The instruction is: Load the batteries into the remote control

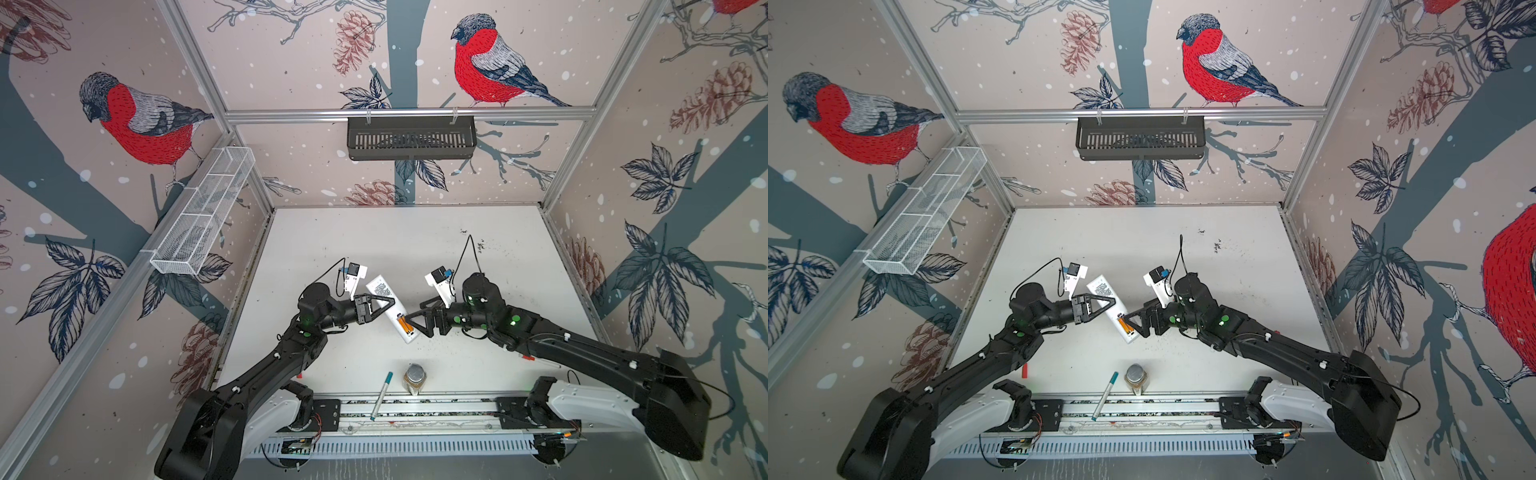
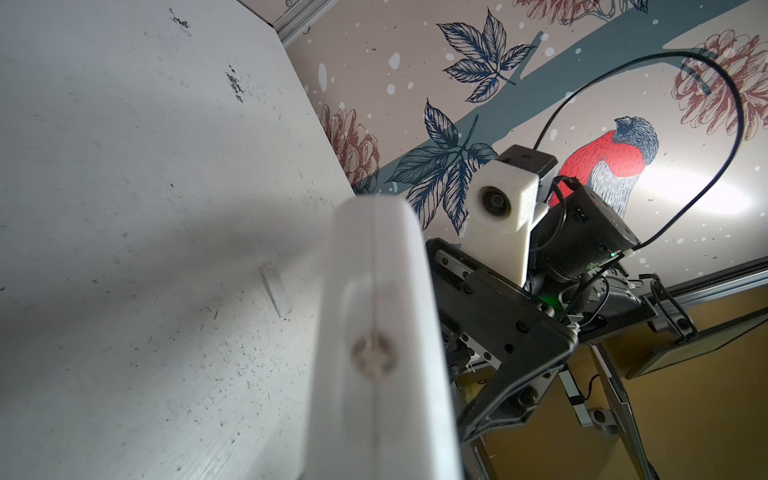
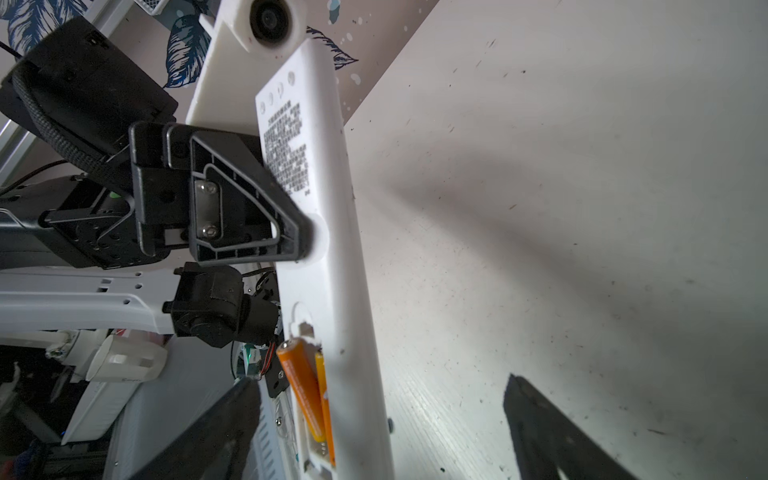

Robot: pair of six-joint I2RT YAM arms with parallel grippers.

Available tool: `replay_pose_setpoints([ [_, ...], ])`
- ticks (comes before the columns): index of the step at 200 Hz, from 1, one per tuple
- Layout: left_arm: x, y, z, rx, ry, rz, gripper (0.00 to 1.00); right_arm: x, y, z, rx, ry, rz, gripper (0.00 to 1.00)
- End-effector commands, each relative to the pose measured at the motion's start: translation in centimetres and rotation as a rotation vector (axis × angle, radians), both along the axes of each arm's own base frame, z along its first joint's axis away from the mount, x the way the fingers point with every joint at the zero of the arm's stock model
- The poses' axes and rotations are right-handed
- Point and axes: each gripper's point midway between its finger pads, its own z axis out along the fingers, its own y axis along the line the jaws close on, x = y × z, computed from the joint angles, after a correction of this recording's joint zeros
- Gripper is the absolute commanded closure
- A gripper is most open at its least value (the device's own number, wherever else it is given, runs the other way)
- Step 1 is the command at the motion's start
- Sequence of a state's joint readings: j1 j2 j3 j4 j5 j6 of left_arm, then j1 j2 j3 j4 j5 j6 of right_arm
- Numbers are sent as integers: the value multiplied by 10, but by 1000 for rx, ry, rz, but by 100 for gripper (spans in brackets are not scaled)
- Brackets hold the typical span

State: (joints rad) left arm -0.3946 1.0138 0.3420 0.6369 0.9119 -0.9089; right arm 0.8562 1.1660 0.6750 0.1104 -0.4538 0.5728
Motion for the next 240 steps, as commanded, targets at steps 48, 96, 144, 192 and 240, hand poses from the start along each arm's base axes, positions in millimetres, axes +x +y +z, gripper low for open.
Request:
replay_pose_setpoints([
  [48, 2, 2, 12, 1, -84, 19, 100, 3, 17, 9, 90, 167, 11, 6],
  [96, 2, 3, 12, 4, -89, 25, 100, 4, 22, 3, 92, 196, 20, 6],
  [144, 2, 3, 13, 5, -92, 28, 100, 4, 22, -7, 75, 213, 17, 7],
  [192, 3, 3, 14, 6, -96, 31, 100, 1, 17, -25, 29, 232, 1, 8],
  [240, 2, 4, 16, 4, -100, 31, 100, 1, 12, -38, -4, 237, -17, 10],
])
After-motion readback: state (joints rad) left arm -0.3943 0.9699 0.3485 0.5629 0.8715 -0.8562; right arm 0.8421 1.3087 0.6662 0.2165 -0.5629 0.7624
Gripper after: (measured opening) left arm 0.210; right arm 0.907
